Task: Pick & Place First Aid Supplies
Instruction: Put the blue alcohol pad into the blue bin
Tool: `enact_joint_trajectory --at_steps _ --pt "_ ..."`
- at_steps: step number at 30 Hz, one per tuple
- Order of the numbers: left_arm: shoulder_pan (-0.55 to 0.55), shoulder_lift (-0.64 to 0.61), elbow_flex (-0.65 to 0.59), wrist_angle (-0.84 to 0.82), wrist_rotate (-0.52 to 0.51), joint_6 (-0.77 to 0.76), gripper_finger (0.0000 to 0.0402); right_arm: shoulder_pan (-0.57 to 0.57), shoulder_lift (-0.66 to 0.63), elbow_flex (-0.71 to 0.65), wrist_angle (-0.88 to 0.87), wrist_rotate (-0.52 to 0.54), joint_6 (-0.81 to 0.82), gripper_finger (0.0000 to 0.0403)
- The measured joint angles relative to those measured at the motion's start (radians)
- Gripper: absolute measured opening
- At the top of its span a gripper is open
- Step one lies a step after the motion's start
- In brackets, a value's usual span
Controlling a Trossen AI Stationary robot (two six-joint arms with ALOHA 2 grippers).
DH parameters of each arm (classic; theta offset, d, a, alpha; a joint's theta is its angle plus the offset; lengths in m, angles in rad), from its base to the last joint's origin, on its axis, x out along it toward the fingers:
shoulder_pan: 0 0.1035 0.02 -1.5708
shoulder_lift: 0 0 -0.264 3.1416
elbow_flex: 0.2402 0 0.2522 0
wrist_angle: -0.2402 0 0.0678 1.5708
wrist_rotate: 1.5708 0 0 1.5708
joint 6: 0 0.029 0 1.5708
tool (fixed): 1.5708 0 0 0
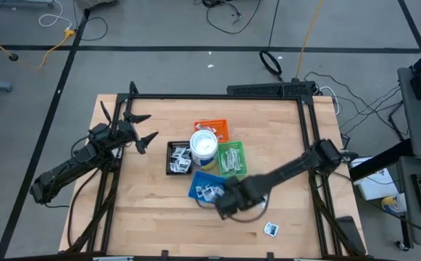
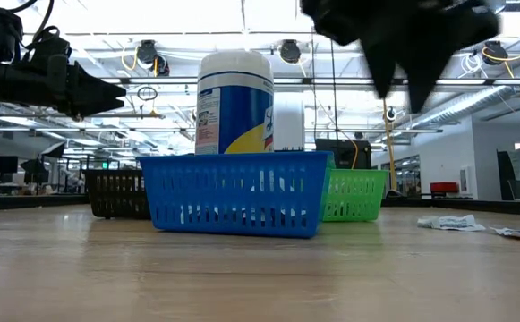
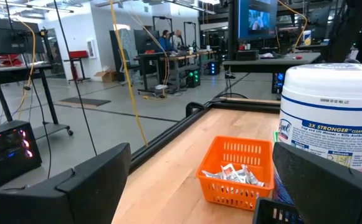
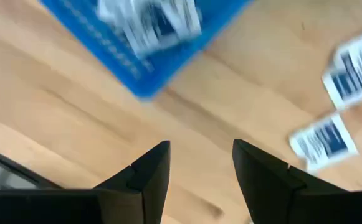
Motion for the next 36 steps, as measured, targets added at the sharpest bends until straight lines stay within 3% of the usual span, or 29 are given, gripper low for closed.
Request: enact_joint_trajectory --at_steps 19,36 --pt "0.000 0.000 0.000 0.000 0.000 0.000 0.0397 0.365 -0.056 -0.135 0.000 0.001 0.212 0.0171" --pt "0.000 0.000 0.000 0.000 0.000 0.000 0.0397 0.429 -0.125 -0.337 0.098 -0.047 0.232 0.0171"
